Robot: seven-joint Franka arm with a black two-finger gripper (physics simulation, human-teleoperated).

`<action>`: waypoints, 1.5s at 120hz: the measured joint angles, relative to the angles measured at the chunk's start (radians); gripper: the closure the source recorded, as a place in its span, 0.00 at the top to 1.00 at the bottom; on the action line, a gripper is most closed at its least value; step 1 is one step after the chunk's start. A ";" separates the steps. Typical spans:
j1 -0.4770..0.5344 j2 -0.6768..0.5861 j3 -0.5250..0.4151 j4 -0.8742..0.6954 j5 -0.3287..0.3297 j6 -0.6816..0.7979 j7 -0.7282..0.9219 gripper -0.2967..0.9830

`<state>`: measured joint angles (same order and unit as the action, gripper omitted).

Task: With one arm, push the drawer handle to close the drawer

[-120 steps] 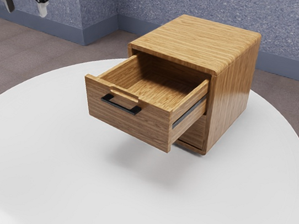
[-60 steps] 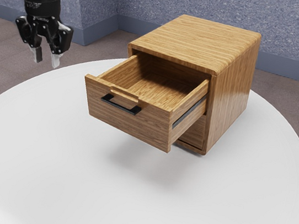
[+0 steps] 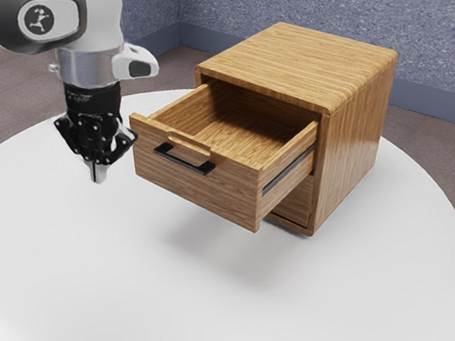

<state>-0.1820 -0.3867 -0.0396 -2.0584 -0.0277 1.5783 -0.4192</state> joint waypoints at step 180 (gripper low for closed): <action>-0.086 0.258 0.003 0.073 0.235 0.379 -0.097 0.15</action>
<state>-0.2680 -0.1284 -0.0368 -1.9849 0.2075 1.9574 -0.5161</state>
